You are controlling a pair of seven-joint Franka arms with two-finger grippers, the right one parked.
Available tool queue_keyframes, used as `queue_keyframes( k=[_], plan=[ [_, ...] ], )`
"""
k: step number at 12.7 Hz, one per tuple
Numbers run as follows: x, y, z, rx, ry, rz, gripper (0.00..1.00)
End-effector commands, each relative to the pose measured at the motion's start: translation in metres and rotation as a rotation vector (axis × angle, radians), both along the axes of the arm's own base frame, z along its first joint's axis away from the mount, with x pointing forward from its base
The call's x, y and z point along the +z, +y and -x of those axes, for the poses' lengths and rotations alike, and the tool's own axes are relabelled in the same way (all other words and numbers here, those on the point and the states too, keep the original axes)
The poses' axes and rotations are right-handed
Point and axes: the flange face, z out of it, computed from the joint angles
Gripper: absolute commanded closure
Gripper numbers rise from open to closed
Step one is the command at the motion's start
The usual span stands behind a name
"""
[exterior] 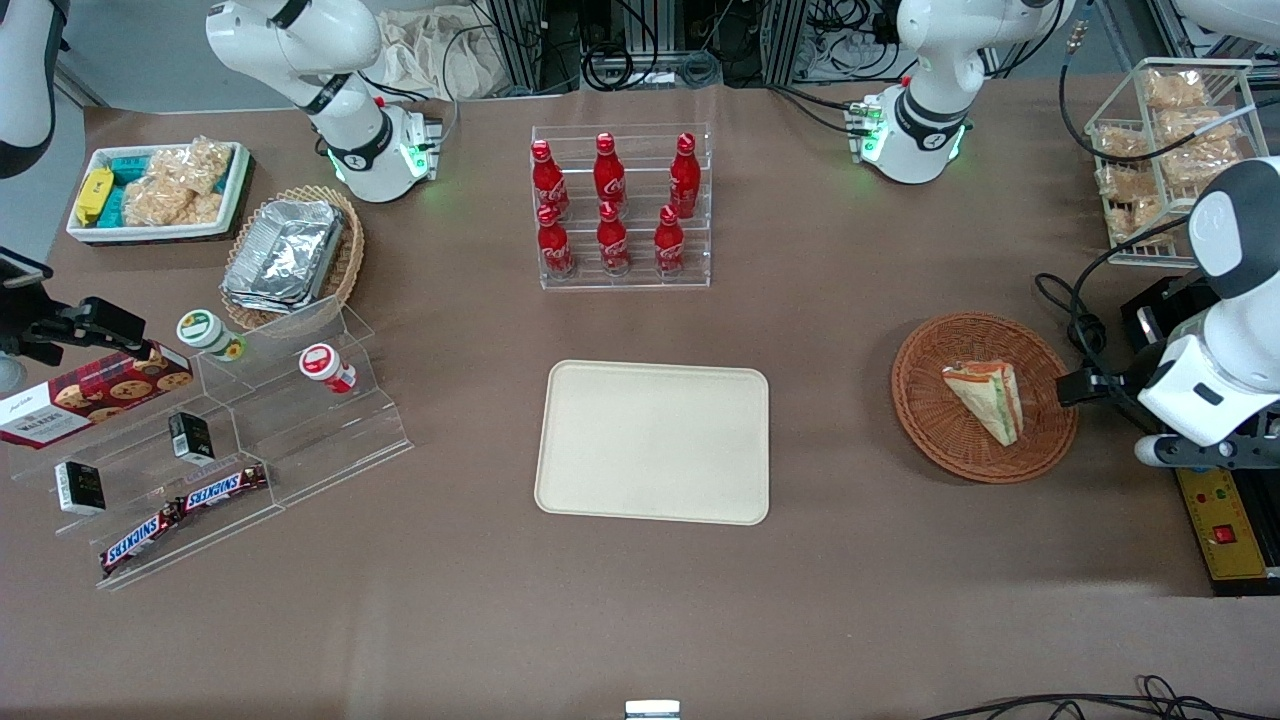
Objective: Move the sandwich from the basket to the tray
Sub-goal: 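Move the left gripper over the sandwich in the wicker basket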
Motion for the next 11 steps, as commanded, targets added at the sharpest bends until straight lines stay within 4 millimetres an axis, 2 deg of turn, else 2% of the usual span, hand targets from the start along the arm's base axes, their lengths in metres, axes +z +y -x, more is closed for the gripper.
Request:
queue_keyframes(
  k=[1,4,5,8,9,11],
  plan=[
    [0.001,-0.001,-0.008,0.062,0.006,-0.001,0.0],
    [0.004,-0.002,-0.015,0.128,-0.007,0.001,0.0],
    [-0.004,-0.002,-0.015,0.166,0.007,0.0,0.0],
    [-0.018,-0.002,-0.014,0.487,0.02,-0.018,0.0],
    [-0.029,-0.002,-0.012,0.591,0.04,-0.023,0.0],
    [-0.055,-0.004,-0.003,0.694,0.059,-0.04,0.0]
  ],
)
